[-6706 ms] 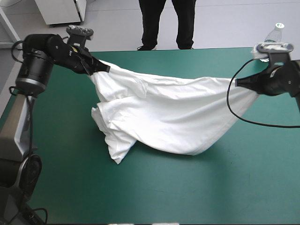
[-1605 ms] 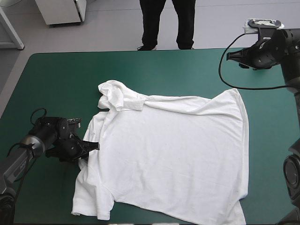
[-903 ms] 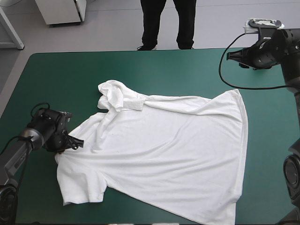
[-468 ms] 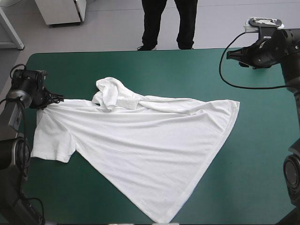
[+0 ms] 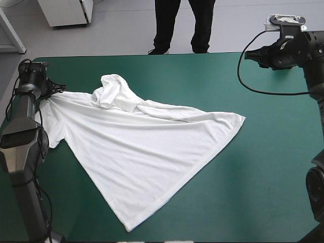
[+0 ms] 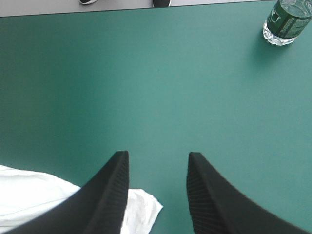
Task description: Fold the cloth
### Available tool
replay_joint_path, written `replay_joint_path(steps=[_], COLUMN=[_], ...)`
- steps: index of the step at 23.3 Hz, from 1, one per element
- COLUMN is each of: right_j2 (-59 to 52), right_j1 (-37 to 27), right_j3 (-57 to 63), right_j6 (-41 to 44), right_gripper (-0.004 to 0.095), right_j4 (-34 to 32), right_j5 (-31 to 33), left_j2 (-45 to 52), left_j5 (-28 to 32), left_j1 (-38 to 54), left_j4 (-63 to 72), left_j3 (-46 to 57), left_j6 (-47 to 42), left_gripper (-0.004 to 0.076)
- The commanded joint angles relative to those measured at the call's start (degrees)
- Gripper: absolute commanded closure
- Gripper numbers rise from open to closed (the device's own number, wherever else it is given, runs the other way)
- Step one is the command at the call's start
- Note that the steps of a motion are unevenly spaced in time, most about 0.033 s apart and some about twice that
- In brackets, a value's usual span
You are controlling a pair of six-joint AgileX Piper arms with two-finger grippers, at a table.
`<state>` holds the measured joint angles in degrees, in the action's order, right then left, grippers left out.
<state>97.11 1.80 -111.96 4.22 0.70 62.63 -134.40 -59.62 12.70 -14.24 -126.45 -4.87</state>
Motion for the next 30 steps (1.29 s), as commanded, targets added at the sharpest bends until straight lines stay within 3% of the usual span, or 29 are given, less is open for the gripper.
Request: replay_joint_path(steps=[1,5,9,12,14,15,17,19,22,25,30], right_j2=[-2.78,-2.73,-2.44,-2.21,-2.21,-2.21,-2.21,-2.21,-2.21,-2.31,-3.57], right_j1=[-0.35,-0.35,-0.35,-0.35,-0.35,-0.35,-0.35,-0.35,-0.35,-0.35,-0.35], right_j3=[-1.74,-1.74,-1.74,-1.74,-1.74,-1.74,-1.74,-1.74,-1.74,-1.74,-1.74], right_j6=[0.03,-0.78,-0.93,-0.93,-0.93,-0.93,-0.93,-0.93,-0.93,-0.71,-0.03], right_gripper=[0.0596,0.0601,0.0601,0.0601,0.0601,0.0601,0.0601,0.0601,0.0601,0.0601,0.0601], right_j4=[-0.24,-0.35,-0.35,-0.24,-0.24,-0.24,-0.24,-0.24,-0.24,-0.24,-0.24], right_j5=[-4.41,-4.67,-3.81,-2.42,-2.26,-1.84,-1.43,-1.35,0.49,1.76,1.91], left_j2=[-0.59,-4.47,-4.7,-4.7,-4.7,-4.6,-4.11,-2.75,2.52,10.23,25.16], left_j5=[0.96,0.75,1.28,-1.92,-5.61,-7.74,-11.08,-14.09,-14.19,-14.19,-14.19], left_j1=[1.12,1.39,1.27,1.19,1.19,1.19,1.19,1.19,1.14,0.46,-4.93], left_j4=[-2.76,-1.86,1.17,4.94,10.02,10.93,12.39,12.54,16.04,20.73,20.93], left_j3=[-11.39,-19.9,-21.44,-21.44,-21.44,-21.66,-22.08,-22.08,-22.08,-20.92,-7.93], left_j6=[1.58,5.36,8.5,12.03,14.37,14.15,13.35,11.06,11.06,11.06,11.21], left_gripper=[0.0746,0.0746,0.0744,0.0686,0.0532,0.0384,0.0221,0.0223,0.0297,0.0314,0.0337])
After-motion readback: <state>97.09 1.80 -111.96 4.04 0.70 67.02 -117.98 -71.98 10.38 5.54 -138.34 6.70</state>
